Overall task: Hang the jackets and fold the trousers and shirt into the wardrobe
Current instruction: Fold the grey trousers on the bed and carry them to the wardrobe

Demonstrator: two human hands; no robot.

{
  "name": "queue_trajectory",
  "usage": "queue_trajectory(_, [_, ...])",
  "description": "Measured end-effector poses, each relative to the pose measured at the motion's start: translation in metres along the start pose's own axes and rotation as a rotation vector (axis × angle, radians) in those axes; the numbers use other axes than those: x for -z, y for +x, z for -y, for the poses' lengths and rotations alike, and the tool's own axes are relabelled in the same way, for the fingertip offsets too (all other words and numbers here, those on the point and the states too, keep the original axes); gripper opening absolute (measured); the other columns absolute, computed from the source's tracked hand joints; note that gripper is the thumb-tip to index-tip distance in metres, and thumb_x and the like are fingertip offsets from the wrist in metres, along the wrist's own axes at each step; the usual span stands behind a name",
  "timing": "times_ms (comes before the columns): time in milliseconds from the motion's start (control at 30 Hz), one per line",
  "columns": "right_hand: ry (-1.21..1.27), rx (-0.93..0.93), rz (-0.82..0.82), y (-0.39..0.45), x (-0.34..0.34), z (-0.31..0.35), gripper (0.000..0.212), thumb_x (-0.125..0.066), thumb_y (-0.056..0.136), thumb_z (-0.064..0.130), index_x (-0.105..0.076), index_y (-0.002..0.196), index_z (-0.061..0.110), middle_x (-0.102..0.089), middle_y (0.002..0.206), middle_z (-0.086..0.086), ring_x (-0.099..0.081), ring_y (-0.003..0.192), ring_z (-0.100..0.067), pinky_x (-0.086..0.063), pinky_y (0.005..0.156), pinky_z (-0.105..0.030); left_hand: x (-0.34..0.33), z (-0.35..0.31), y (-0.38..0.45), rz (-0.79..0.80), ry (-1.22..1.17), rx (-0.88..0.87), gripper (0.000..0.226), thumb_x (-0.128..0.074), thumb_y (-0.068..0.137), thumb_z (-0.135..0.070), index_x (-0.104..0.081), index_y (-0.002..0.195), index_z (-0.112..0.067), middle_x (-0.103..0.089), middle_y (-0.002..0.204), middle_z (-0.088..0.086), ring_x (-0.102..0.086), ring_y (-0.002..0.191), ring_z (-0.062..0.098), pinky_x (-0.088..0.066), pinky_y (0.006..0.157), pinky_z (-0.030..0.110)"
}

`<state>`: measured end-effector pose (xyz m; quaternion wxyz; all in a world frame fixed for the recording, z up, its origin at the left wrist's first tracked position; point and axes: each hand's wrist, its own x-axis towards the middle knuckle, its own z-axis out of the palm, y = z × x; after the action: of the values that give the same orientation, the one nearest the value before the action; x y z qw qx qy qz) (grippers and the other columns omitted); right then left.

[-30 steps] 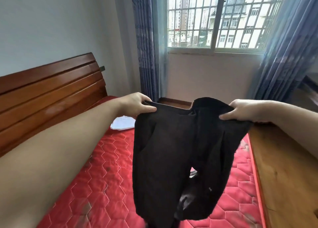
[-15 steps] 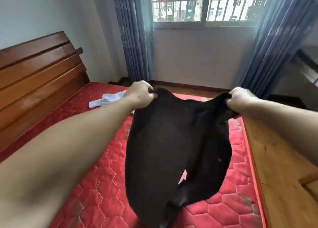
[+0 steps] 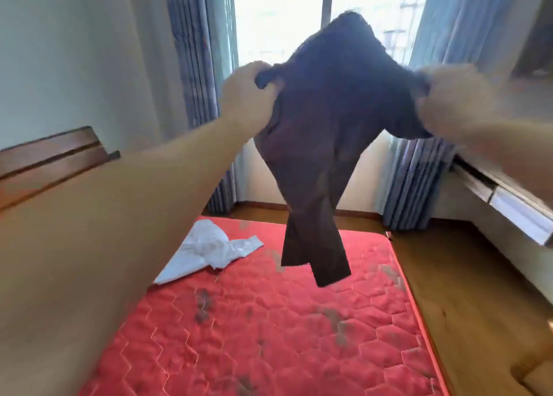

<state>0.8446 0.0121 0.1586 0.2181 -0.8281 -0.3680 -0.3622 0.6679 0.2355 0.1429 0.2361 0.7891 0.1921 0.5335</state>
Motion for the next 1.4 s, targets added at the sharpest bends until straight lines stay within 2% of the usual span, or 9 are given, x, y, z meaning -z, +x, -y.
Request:
queue_trajectory(100, [-0.083, 0.069, 0.189, -0.098, -0.040, -0.013, 0.033, -0.042, 0.100, 0.035, -0.063, 0.092, 0.011, -0.068, 0.088, -0.023, -0.064, 0.077, -0.043, -0.047, 0.066, -0.040, -0.019, 0.042, -0.083, 0.218, 0.032, 0.043, 0.012, -0.069, 0.085, -0.024, -0.075, 0.088, -0.014, -0.072, 0.084, 0.004, -0.062, 0.081, 0.013, -0.047, 0.074, 0.026])
queue_trajectory(300, [-0.236, 0.116, 0.749, -0.315, -0.115, -0.044, 0.027, -0.042, 0.097, 0.042, -0.062, 0.103, 0.026, -0.064, 0.109, 0.003, -0.066, 0.099, -0.026, -0.045, 0.068, -0.032, -0.046, 0.125, -0.286, 0.809, 0.531, 0.142, 0.020, -0.065, 0.084, -0.036, -0.073, 0.102, -0.031, -0.072, 0.104, -0.002, -0.064, 0.103, 0.024, -0.049, 0.083, 0.032])
queue_trajectory(533, [-0.231, 0.132, 1.205, -0.597, -0.146, -0.041, 0.028, -0.041, 0.093, 0.019, -0.061, 0.111, 0.027, -0.056, 0.118, 0.005, -0.055, 0.113, -0.019, -0.046, 0.082, -0.034, -0.036, 0.178, -0.546, 1.278, 0.813, 0.087, 0.026, -0.054, 0.084, -0.021, -0.066, 0.107, -0.026, -0.065, 0.114, -0.003, -0.059, 0.112, 0.019, -0.036, 0.088, 0.032])
queue_trajectory(833, [-0.167, 0.006, 1.368, -0.778, -0.136, -0.036, 0.030, -0.041, 0.083, 0.015, -0.057, 0.105, 0.028, -0.058, 0.108, 0.006, -0.058, 0.110, -0.017, -0.042, 0.080, -0.034, 0.000, 0.209, -0.716, 1.419, 0.746, 0.222, 0.028, -0.051, 0.081, -0.014, -0.062, 0.103, -0.029, -0.060, 0.110, -0.008, -0.057, 0.110, 0.017, -0.029, 0.079, 0.033])
queue_trajectory(1000, [-0.129, -0.378, 1.353, -0.836, -0.146, -0.023, 0.031, -0.051, 0.079, 0.017, -0.058, 0.102, 0.036, -0.044, 0.111, 0.011, -0.047, 0.115, -0.014, -0.038, 0.086, -0.035, 0.015, 0.232, -0.773, 1.129, 0.656, 0.593, 0.037, -0.054, 0.078, -0.009, -0.069, 0.093, -0.039, -0.059, 0.105, -0.013, -0.053, 0.107, 0.013, -0.038, 0.083, 0.031])
queue_trajectory(1133, [0.060, -1.413, 0.985, -0.880, -0.155, -0.015, 0.054, -0.067, 0.077, 0.010, -0.052, 0.126, 0.025, -0.035, 0.140, -0.012, -0.041, 0.124, -0.033, -0.038, 0.100, -0.044, 0.011, 0.238, -0.811, 0.581, 0.302, 1.294, 0.041, -0.053, 0.077, 0.007, -0.078, 0.087, -0.024, -0.064, 0.104, 0.001, -0.059, 0.096, 0.023, -0.050, 0.086, 0.033])
queue_trajectory(1267, [0.747, -2.225, 0.478, -0.884, -0.161, -0.009, 0.056, -0.046, 0.084, -0.003, -0.044, 0.133, 0.023, -0.055, 0.104, -0.012, -0.057, 0.092, -0.030, -0.049, 0.085, -0.049, -0.002, 0.230, -0.825, 0.128, -0.333, 1.909, 0.028, -0.047, 0.084, 0.002, -0.065, 0.091, -0.017, -0.064, 0.101, 0.011, -0.059, 0.093, 0.026, -0.054, 0.078, 0.042])
queue_trajectory(1333, [0.985, -2.371, 0.300, -0.880, -0.162, -0.012, 0.040, -0.043, 0.076, 0.006, -0.057, 0.112, 0.019, -0.055, 0.103, -0.012, -0.056, 0.098, -0.031, -0.049, 0.082, -0.048, -0.006, 0.230, -0.826, -0.022, -0.508, 1.979, 0.011, -0.053, 0.086, -0.015, -0.062, 0.093, -0.015, -0.062, 0.106, 0.010, -0.059, 0.098, 0.028, -0.052, 0.082, 0.044])
queue_trajectory(1400, [1.058, -2.387, 0.266, -0.875, -0.162, -0.012, 0.025, -0.054, 0.081, 0.029, -0.061, 0.101, 0.017, -0.060, 0.104, -0.011, -0.057, 0.103, -0.030, -0.051, 0.082, -0.048, -0.009, 0.230, -0.828, -0.039, -0.432, 1.967, 0.026, -0.064, 0.087, -0.027, -0.063, 0.109, -0.013, -0.065, 0.112, 0.008, -0.063, 0.102, 0.026, -0.053, 0.085, 0.046])
